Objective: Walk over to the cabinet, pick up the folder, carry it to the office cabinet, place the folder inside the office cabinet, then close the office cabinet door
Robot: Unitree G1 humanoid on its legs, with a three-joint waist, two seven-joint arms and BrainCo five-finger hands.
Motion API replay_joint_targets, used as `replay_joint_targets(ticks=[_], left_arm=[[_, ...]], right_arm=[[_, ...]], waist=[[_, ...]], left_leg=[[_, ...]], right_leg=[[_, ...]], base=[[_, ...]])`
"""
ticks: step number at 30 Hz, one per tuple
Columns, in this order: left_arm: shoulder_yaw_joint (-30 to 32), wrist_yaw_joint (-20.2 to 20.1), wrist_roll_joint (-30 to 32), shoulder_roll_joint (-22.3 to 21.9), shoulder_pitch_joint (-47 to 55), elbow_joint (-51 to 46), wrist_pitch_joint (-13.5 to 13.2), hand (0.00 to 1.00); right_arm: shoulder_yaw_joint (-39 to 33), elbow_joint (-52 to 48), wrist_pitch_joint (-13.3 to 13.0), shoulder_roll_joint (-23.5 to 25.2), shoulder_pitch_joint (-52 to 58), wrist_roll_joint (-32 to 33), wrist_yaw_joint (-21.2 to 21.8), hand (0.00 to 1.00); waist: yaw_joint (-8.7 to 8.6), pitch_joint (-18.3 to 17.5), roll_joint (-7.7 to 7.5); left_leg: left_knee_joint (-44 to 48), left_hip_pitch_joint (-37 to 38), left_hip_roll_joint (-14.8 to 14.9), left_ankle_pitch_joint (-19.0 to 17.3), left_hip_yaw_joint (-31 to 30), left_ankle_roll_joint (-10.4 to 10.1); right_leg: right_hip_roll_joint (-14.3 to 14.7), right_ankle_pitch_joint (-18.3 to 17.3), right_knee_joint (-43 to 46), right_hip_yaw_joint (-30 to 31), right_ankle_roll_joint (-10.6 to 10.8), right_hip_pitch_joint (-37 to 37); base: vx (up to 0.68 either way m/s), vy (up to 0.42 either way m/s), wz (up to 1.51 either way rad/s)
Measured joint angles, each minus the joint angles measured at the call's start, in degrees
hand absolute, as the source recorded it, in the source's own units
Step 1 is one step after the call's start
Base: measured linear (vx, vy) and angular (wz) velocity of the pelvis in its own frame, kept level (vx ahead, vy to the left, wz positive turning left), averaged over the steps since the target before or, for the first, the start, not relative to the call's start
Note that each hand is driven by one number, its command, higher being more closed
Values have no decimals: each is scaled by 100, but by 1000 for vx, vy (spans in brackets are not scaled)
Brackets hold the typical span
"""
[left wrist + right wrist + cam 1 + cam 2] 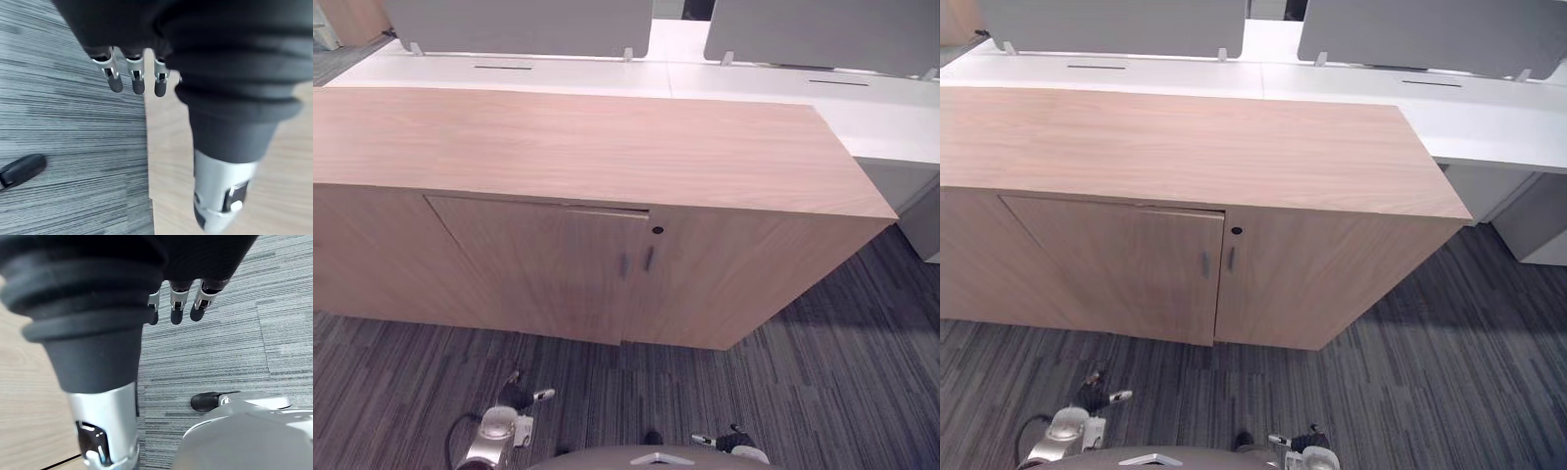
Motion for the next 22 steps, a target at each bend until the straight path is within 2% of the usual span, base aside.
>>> replay_joint_targets(ticks=[3, 6, 9, 15, 22], left_arm=[[318, 5, 3, -33, 137, 89, 6, 0], [718, 38, 34, -85, 407, 218, 19, 0], [821, 34, 189, -118, 490, 354, 47, 0], [1134, 34, 224, -187, 551, 518, 65, 0], [1219, 19, 223, -218, 534, 630, 69, 0]], right_arm=[[-9, 2, -1, -6, -117, 0, 0, 0], [-10, -8, -7, -1, -175, -2, 8, 0], [-29, -24, -50, -11, -183, 4, 14, 0], [-73, -2, 5, -30, 16, -3, 30, 0], [-126, 82, 4, -26, -81, -11, 82, 0]], waist=[[165, 110, -38], [266, 117, -7], [250, 66, 51], [248, 16, 42], [339, -67, 65]], left_leg=[[224, -222, -38, -57, -298, -36], [-99, 61, -138, -92, -375, -81], [-278, 101, -214, -95, -462, -76], [-314, 296, -238, -60, -476, -75], [-124, 401, -248, -160, -476, 207]], right_leg=[[-38, 10, 64, 46, -9, -147], [-56, -17, 104, 289, 33, -165], [-29, -32, 29, 546, 53, -228], [5, 57, 37, 696, 100, -211], [52, 132, -35, 738, 109, -1]], base=[[-154, -12, 8], [-104, 32, -32], [-84, 38, -47], [35, 10, -19], [87, -6, -9]])
